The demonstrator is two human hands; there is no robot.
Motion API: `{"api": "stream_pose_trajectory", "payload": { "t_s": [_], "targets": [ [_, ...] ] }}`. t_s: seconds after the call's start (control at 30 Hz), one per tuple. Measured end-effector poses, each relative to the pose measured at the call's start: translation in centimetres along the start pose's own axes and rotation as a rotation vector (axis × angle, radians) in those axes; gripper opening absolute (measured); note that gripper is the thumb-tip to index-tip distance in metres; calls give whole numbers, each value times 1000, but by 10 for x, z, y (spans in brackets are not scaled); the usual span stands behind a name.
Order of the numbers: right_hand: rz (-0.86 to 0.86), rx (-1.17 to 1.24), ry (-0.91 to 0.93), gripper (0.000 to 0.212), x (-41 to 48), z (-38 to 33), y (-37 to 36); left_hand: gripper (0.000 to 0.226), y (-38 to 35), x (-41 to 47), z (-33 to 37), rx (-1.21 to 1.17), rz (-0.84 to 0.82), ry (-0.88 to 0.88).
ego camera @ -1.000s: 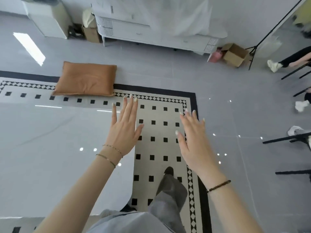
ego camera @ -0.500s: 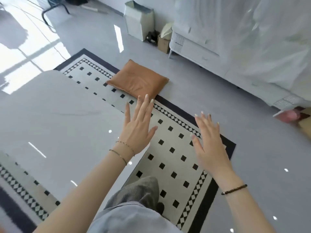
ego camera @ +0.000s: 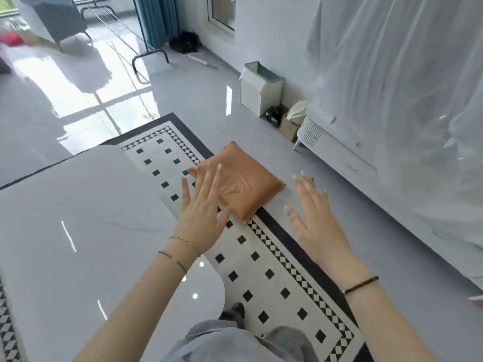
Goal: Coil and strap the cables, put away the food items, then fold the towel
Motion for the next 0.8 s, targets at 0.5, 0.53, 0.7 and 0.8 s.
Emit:
{"api": "stream_pose_trajectory", "payload": {
  "t_s": [0.5, 0.53, 0.7, 0.8],
  "targets": [
    [-163, 77, 402, 64, 313, 33, 25, 82, -8, 176, -105, 301, 67, 505],
    [-181, 56, 413, 64, 335, 32, 25, 82, -10, 188, -107, 287, 53, 566],
    [-340, 29, 526, 72, 423, 7, 12, 77, -18, 225, -110, 297, 51, 700],
    [-423, 22, 596, 65, 470, -18, -4, 77, -21, 239, -131, 313, 33, 780]
  ]
}}
Point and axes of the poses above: each hand's wrist, its own x-axis towards the middle knuckle, its own y-axis out of the back of the hand, z = x × y, the point moved 3 cm from there along x, towards the middle knuckle, and after that the axes turned 6 degrees about -y, right-handed, at the moved point
